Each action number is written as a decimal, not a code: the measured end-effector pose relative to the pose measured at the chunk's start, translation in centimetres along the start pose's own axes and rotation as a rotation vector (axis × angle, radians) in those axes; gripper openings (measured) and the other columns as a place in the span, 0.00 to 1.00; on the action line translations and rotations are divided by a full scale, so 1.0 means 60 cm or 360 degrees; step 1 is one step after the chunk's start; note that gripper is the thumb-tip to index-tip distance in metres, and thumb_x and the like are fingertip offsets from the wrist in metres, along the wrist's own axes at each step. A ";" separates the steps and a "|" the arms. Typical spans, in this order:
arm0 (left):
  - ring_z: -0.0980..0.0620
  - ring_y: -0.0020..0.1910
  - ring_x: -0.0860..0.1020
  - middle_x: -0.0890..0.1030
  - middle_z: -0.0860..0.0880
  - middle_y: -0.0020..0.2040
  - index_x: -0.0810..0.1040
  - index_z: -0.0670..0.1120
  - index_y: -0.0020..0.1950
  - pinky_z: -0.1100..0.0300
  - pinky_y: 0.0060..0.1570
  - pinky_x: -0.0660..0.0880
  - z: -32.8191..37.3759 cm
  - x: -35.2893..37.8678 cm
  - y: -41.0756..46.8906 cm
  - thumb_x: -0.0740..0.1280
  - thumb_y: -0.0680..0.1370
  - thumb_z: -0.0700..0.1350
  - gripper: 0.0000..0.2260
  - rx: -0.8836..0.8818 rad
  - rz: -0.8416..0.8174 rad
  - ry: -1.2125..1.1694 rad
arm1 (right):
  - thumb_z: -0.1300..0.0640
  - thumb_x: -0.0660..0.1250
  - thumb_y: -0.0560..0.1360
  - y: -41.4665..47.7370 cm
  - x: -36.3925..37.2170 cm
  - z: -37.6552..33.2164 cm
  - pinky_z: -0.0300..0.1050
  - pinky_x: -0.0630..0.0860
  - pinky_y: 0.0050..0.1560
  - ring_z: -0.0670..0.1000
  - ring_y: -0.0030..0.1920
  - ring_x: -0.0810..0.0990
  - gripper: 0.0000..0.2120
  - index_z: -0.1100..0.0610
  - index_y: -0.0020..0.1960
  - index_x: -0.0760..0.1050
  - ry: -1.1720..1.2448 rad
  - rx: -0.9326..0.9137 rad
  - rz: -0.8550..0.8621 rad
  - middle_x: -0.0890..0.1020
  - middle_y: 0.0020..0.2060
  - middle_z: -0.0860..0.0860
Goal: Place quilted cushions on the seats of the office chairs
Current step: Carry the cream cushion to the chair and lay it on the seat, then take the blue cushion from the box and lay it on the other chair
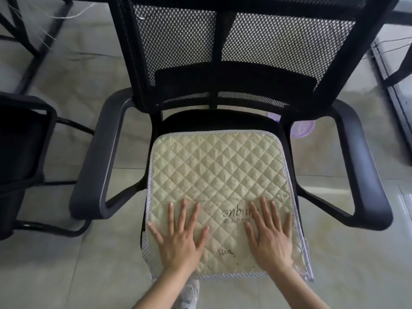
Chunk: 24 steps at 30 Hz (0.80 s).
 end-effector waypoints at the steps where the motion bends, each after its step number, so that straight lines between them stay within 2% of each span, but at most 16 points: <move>1: 0.42 0.75 0.56 0.57 0.51 0.77 0.52 0.60 0.75 0.24 0.64 0.44 -0.009 -0.002 0.004 0.44 0.76 0.66 0.28 -0.0012 -0.0003 0.0023 | 0.37 0.38 0.77 0.002 -0.003 0.010 0.56 0.31 0.73 0.50 0.76 0.36 0.27 0.40 0.74 0.40 -0.0012 -0.0007 0.0004 0.42 0.76 0.44; 3: 0.44 0.76 0.52 0.53 0.52 0.77 0.48 0.61 0.75 0.26 0.65 0.44 -0.031 -0.002 0.010 0.42 0.76 0.67 0.28 -0.0070 0.0013 0.0027 | 0.37 0.37 0.77 0.006 -0.010 0.031 0.54 0.31 0.73 0.49 0.76 0.37 0.27 0.40 0.75 0.41 0.0007 0.0024 0.0010 0.43 0.76 0.44; 6: 0.48 0.76 0.43 0.43 0.56 0.77 0.40 0.64 0.73 0.29 0.66 0.38 -0.060 -0.002 0.014 0.38 0.74 0.68 0.28 -0.0175 0.0071 -0.0001 | 0.36 0.35 0.76 0.008 -0.018 0.066 0.50 0.27 0.72 0.47 0.75 0.34 0.27 0.39 0.74 0.37 0.0082 0.0175 0.0023 0.41 0.75 0.41; 8: 0.51 0.75 0.38 0.37 0.58 0.76 0.36 0.65 0.72 0.30 0.66 0.35 -0.067 -0.004 0.014 0.35 0.73 0.68 0.28 -0.0202 0.0056 0.0005 | 0.36 0.35 0.76 0.009 -0.023 0.084 0.50 0.30 0.73 0.46 0.74 0.34 0.26 0.37 0.73 0.35 0.0153 0.0248 -0.0003 0.40 0.75 0.39; 12: 0.53 0.73 0.32 0.33 0.56 0.75 0.35 0.62 0.73 0.33 0.69 0.36 -0.059 -0.014 0.010 0.31 0.71 0.68 0.31 -0.0289 0.0036 -0.0028 | 0.39 0.40 0.77 0.013 -0.041 0.087 0.49 0.33 0.74 0.45 0.73 0.32 0.28 0.42 0.75 0.42 0.0242 0.0262 -0.0070 0.40 0.76 0.43; 15: 0.49 0.76 0.40 0.40 0.50 0.77 0.43 0.55 0.76 0.38 0.71 0.43 -0.036 -0.049 0.004 0.33 0.72 0.66 0.33 -0.0288 0.0120 -0.0135 | 0.41 0.43 0.79 0.015 -0.065 0.072 0.48 0.31 0.73 0.45 0.73 0.32 0.27 0.46 0.76 0.49 0.0343 0.0279 -0.0104 0.45 0.77 0.47; 18: 0.46 0.77 0.49 0.47 0.46 0.78 0.52 0.50 0.76 0.43 0.73 0.50 -0.007 -0.101 -0.003 0.38 0.76 0.64 0.32 -0.0274 0.0173 -0.0367 | 0.42 0.45 0.79 0.015 -0.107 0.047 0.49 0.35 0.73 0.49 0.77 0.41 0.26 0.50 0.74 0.60 0.0530 0.0334 -0.0046 0.55 0.77 0.50; 20: 0.46 0.76 0.52 0.52 0.44 0.78 0.59 0.47 0.74 0.46 0.73 0.56 0.003 -0.138 -0.008 0.46 0.78 0.61 0.29 -0.0316 0.0209 -0.0666 | 0.44 0.50 0.79 0.013 -0.141 0.028 0.52 0.48 0.75 0.53 0.75 0.55 0.24 0.54 0.70 0.66 0.0788 0.0407 -0.0043 0.65 0.73 0.53; 21: 0.45 0.76 0.55 0.55 0.43 0.77 0.62 0.46 0.72 0.48 0.72 0.59 0.006 -0.160 -0.012 0.50 0.78 0.58 0.26 -0.0332 0.0239 -0.0830 | 0.45 0.52 0.79 0.010 -0.159 0.018 0.55 0.57 0.73 0.55 0.72 0.62 0.23 0.56 0.69 0.67 0.0921 0.0435 -0.0062 0.70 0.70 0.55; 22: 0.45 0.74 0.59 0.60 0.42 0.75 0.65 0.45 0.70 0.51 0.70 0.62 0.006 -0.182 -0.016 0.52 0.79 0.56 0.24 -0.0334 0.0271 -0.0975 | 0.46 0.54 0.79 0.005 -0.179 0.008 0.56 0.64 0.69 0.55 0.69 0.68 0.22 0.56 0.67 0.69 0.1007 0.0454 -0.0088 0.73 0.67 0.55; 24: 0.47 0.66 0.68 0.71 0.43 0.66 0.70 0.44 0.64 0.60 0.60 0.65 -0.001 -0.229 -0.029 0.54 0.79 0.53 0.18 -0.0314 0.0326 -0.1193 | 0.47 0.56 0.78 -0.006 -0.223 -0.011 0.53 0.71 0.63 0.56 0.63 0.74 0.21 0.56 0.65 0.71 0.1058 0.0455 -0.0119 0.77 0.63 0.56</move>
Point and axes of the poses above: each hand's wrist, its own y-axis towards the middle knuckle, its own x-axis out of the palm, z = x × y, the point moved 4 cm from there along y, towards the middle knuckle
